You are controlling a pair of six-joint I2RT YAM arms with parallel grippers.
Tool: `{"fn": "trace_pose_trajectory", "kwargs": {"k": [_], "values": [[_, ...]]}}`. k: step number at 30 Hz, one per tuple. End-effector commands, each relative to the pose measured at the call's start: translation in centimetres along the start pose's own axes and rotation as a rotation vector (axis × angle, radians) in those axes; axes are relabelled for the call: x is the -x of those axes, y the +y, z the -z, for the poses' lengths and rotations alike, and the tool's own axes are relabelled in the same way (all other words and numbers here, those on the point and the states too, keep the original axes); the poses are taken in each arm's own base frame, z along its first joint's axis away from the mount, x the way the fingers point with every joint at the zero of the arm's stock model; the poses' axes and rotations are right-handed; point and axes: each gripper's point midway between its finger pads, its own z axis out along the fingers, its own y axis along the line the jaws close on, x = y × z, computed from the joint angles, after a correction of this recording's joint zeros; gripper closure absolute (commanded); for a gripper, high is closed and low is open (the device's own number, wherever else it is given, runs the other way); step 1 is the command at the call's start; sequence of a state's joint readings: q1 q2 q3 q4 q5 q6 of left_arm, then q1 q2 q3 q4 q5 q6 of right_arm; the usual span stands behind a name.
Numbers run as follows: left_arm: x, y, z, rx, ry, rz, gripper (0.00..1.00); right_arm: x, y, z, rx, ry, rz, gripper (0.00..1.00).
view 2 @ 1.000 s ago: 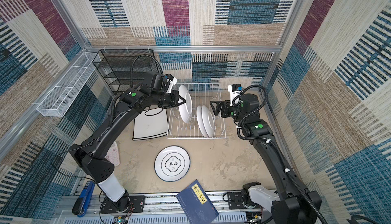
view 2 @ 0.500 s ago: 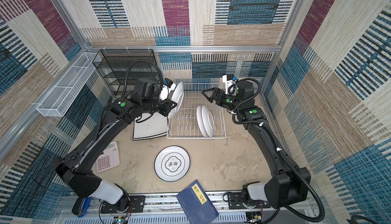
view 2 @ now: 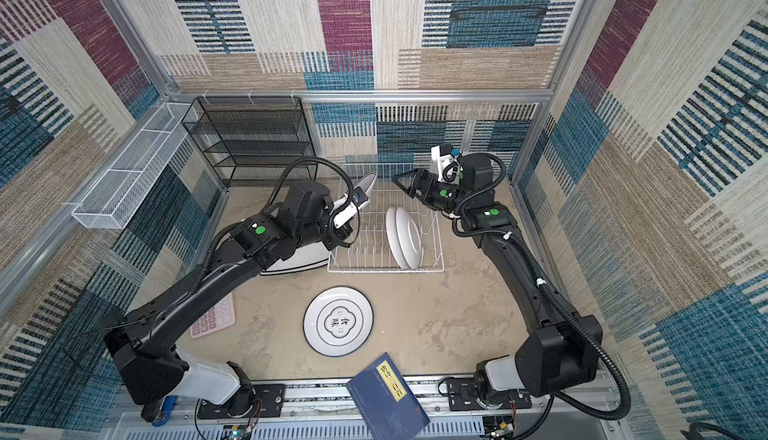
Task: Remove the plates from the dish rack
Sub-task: 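Lift the red-patterned plate from the rack with the left gripper while the right approaches, then raise the red-lettered plate upright above the rack with the left gripper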
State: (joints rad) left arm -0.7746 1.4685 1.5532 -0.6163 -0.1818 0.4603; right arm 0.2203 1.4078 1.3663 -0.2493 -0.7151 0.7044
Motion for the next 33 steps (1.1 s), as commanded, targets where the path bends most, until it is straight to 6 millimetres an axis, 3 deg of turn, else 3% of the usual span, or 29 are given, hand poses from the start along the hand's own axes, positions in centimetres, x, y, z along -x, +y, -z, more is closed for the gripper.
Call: {"fn": "trace_pose_trajectory", "kwargs": {"k": [1, 13, 20, 28, 33], "values": [[1.8, 1.5, 0.2, 0.13, -0.055, -0.108, 1.0, -0.3, 0.4, -0.3, 0.01, 0.022, 0.021, 0.08], [2.4, -1.3, -1.1, 0.234, -0.062, -0.317, 1.0, -2.0, -2.3, -2.0, -0.076, 0.077, -0.009, 0.13], [2.3, -2.3, -1.7, 0.278, -0.051, -0.402, 1.0, -3.5, -3.8, -3.2, -0.101, 0.132, -0.048, 0.2], [2.0, -3.2, -2.9, 0.328, -0.012, -0.51, 1.0, -5.0, -4.3, -3.9, -0.092, 0.176, -0.074, 0.33], [2.1, -3.2, -3.2, 0.356, -0.01, -0.534, 1.0, -5.5, -4.5, -4.0, -0.079, 0.191, -0.087, 0.46]]}}
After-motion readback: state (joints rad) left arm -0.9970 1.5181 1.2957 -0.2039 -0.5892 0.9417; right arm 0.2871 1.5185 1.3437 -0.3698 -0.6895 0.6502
